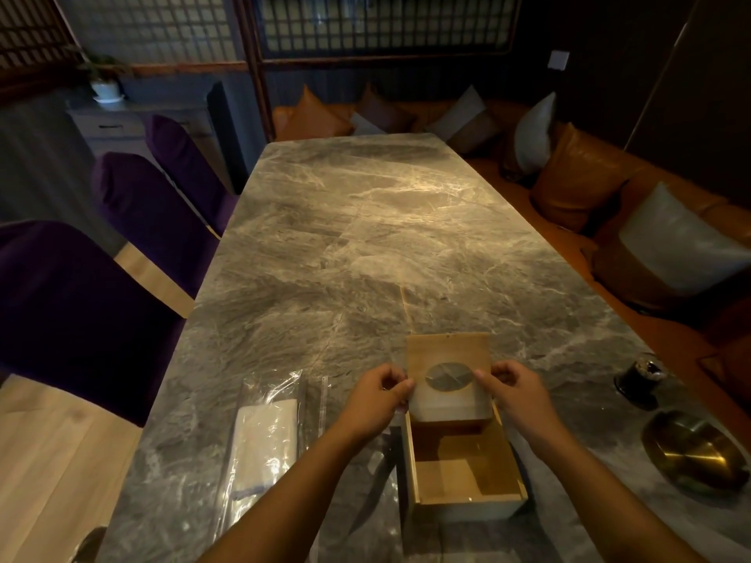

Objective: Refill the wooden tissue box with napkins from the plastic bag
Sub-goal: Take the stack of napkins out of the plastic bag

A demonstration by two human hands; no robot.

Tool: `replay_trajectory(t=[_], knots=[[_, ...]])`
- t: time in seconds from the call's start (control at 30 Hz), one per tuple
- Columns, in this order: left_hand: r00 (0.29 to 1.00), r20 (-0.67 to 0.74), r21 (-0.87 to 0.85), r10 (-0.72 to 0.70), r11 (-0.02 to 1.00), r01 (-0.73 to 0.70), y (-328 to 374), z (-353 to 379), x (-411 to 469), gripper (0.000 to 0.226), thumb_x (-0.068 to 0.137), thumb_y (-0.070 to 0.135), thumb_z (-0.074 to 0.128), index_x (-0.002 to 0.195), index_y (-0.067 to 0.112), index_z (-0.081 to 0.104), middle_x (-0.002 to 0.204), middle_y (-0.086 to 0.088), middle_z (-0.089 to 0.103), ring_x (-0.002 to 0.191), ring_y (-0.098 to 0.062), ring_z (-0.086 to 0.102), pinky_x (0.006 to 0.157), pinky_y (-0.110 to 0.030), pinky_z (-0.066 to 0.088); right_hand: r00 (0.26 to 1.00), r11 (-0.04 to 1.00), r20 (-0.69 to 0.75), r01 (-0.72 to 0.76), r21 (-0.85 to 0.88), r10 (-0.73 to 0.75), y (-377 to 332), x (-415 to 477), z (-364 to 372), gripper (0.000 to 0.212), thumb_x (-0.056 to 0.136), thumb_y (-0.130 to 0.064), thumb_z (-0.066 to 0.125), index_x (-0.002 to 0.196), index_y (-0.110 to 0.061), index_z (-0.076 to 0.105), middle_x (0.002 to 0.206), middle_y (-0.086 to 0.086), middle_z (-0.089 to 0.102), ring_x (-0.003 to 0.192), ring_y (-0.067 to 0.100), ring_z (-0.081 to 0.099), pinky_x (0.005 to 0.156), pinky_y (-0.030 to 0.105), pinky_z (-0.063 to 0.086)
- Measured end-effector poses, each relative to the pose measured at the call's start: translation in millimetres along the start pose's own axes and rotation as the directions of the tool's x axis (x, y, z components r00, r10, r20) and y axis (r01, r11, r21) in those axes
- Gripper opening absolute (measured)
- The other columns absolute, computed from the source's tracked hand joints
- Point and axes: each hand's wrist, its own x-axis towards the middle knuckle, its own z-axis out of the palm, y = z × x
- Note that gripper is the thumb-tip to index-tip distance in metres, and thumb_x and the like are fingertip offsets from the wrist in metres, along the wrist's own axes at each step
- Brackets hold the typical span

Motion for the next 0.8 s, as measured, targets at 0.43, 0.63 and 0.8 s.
replay_trajectory(t=[0.43, 0.63, 0.8], knots=[[0.957, -0.201, 0.53, 0.209, 0.845, -0.073, -17, -70, -35, 0.041, 0.089, 0.038, 0.053, 0.127, 0.022, 0.054, 0.131, 0.002, 0.057, 0.12, -0.012, 0.052, 0.099, -0.03, 0.042, 0.905, 0.705, -0.024, 0.315, -0.636, -0.425, -26, -40, 41, 0.033, 0.089, -0.02, 0.057, 0.118, -0.006, 0.056, 0.119, 0.013, 0.061, 0.109, 0.031, 0.055, 0.094, 0.041, 0.039], [0.94, -0.29, 0.545, 0.181, 0.838, 0.007, -41, -109, -66, 0.037, 0.09, 0.034, 0.054, 0.124, 0.019, 0.056, 0.127, 0.002, 0.059, 0.117, -0.013, 0.053, 0.094, -0.027, 0.041, 0.877, 0.616, 0.225, 0.461, -0.638, -0.424, -34, -62, 95, 0.042, 0.089, -0.022, 0.056, 0.128, -0.008, 0.05, 0.129, 0.012, 0.056, 0.117, 0.03, 0.052, 0.096, 0.039, 0.039], [0.939, -0.332, 0.601, 0.091, 0.788, 0.136, -66, -131, -88, 0.042, 0.09, 0.037, 0.052, 0.129, 0.019, 0.05, 0.133, -0.001, 0.054, 0.121, -0.016, 0.05, 0.099, -0.03, 0.04, 0.815, 0.562, 0.433, 0.58, -0.59, -0.385, -23, -78, 144, 0.039, 0.092, -0.03, 0.046, 0.13, -0.022, 0.042, 0.131, -0.002, 0.049, 0.121, 0.018, 0.045, 0.098, 0.03, 0.031]])
